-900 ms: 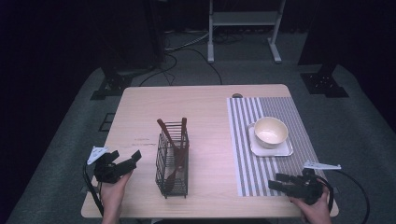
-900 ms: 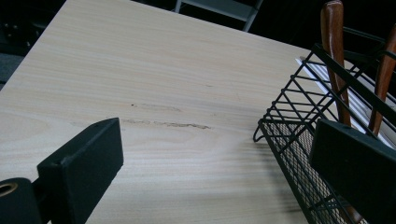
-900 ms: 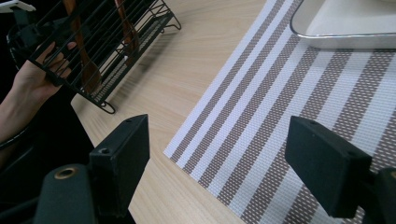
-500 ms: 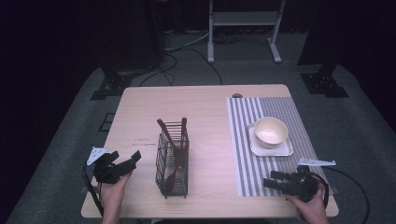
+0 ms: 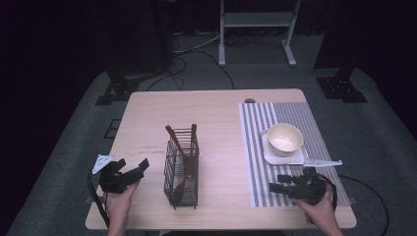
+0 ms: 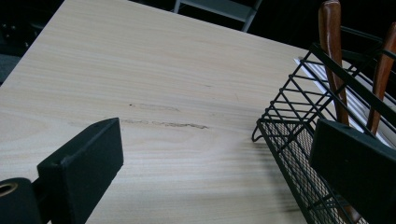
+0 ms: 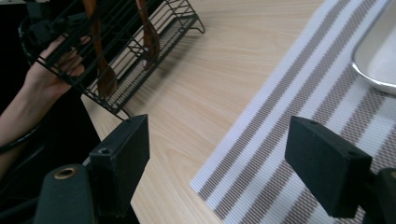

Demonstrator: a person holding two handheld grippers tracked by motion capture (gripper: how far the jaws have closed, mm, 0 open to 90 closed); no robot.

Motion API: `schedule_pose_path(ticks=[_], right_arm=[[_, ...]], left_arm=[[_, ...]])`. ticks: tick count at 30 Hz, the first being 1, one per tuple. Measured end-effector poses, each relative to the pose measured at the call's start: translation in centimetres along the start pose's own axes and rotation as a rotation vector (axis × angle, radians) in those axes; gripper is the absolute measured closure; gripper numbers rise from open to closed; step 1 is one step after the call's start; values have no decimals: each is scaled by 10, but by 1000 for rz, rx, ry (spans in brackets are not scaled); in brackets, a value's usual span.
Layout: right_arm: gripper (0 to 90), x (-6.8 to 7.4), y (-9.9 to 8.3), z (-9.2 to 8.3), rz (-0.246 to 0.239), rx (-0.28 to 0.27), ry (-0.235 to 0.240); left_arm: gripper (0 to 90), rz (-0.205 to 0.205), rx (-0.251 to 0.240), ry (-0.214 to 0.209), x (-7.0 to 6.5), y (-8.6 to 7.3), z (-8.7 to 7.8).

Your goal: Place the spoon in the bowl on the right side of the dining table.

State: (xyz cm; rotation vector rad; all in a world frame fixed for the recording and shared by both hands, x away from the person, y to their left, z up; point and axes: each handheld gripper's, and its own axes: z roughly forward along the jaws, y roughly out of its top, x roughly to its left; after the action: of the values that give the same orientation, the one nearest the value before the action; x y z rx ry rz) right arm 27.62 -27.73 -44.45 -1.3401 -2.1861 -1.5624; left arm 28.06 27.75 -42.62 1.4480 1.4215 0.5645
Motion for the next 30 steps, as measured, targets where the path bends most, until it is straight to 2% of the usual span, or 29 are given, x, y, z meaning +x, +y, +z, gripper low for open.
schedule_pose_path(ticks=[13,22,30], right_arm=[[208,30,31,9,-48,38,29],[208,37,45,23,-38,70,67],[208,48,58,34,-56,102,91]], left_arm=[[22,-4,-4,2,0,0,-2],[22,0,0,4,-1,-1,-1],[22,1,1,8,1,-1,-1]])
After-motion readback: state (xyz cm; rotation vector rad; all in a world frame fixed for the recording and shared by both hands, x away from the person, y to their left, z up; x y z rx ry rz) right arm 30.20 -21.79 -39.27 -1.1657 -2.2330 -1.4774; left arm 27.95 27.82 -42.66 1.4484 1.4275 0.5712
